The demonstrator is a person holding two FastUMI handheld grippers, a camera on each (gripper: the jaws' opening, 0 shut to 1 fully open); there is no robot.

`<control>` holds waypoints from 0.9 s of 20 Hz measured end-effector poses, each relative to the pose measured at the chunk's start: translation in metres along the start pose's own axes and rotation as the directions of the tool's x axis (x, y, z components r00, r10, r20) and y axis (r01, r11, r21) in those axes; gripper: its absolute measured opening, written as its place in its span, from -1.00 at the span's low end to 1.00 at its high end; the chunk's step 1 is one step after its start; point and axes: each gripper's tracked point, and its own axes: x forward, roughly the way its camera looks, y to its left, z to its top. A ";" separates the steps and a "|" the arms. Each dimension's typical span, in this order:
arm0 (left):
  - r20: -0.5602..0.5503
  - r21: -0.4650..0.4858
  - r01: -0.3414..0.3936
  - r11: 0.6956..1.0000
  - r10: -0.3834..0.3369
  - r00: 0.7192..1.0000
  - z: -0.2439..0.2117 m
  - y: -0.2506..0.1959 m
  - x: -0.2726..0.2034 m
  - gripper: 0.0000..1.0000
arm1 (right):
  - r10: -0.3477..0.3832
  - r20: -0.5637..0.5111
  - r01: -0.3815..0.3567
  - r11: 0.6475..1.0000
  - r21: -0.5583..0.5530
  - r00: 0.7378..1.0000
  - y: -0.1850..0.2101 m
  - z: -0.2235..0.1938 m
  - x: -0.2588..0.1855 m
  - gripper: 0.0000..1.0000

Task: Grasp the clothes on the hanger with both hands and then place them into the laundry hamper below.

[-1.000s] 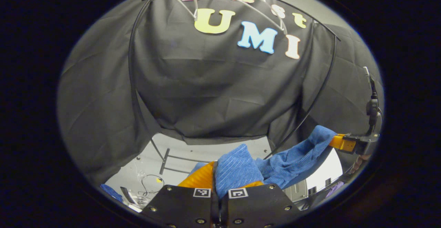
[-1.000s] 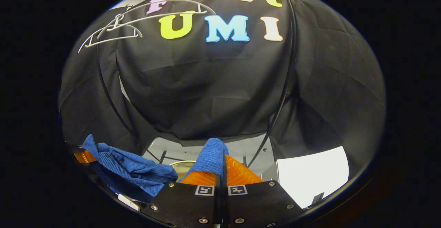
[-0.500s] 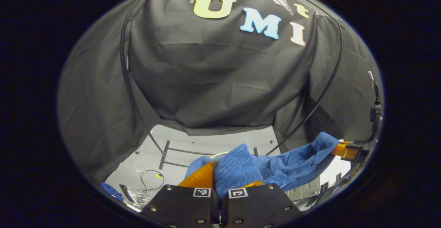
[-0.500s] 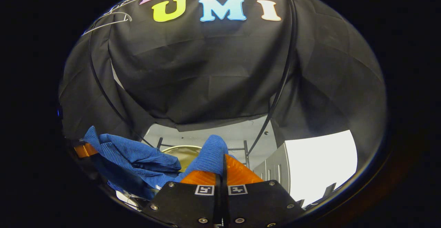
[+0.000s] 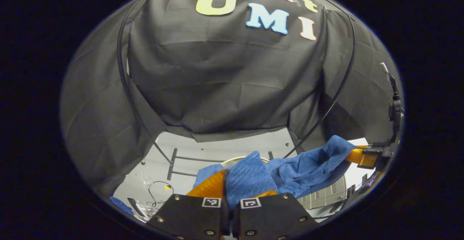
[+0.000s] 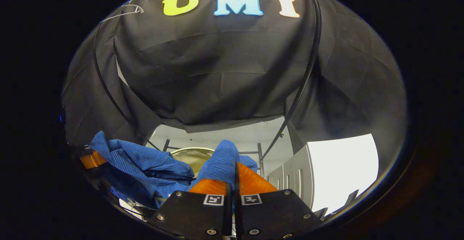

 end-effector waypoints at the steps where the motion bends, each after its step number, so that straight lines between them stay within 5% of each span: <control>1: 0.001 -0.004 -0.001 1.000 0.001 1.000 0.000 0.000 -0.001 -0.90 | 0.001 -0.006 -0.001 1.000 0.002 1.000 0.001 0.000 0.000 -0.91; 8: -0.024 0.020 0.043 0.999 -0.043 0.999 -0.007 -0.006 -0.007 -0.96 | 0.029 -0.046 -0.028 0.999 0.020 0.999 0.010 -0.007 -0.008 -0.79; 9: -0.026 0.030 0.037 0.999 -0.036 0.999 -0.007 -0.004 -0.009 -0.81 | 0.040 -0.050 -0.039 0.999 0.018 0.998 0.013 -0.008 -0.010 -0.77; 12: -0.042 0.046 0.037 0.998 -0.035 0.999 -0.010 -0.002 -0.015 -0.62 | 0.075 -0.058 -0.075 0.997 0.002 0.996 0.022 -0.005 -0.021 -0.29; 16: -0.044 0.051 0.019 0.999 -0.016 0.999 -0.012 0.009 -0.028 0.51 | 0.048 -0.031 -0.049 0.998 -0.040 0.998 0.017 0.005 -0.043 0.82; 17: -0.030 0.050 0.016 0.999 -0.015 0.999 -0.007 0.009 -0.034 0.79 | 0.036 -0.017 -0.037 0.998 -0.047 0.999 0.014 0.009 -0.048 0.92; 18: -0.014 0.053 0.020 0.998 -0.019 1.000 0.000 0.010 -0.040 0.83 | 0.027 -0.003 -0.027 0.999 -0.046 1.000 0.011 0.014 -0.054 0.92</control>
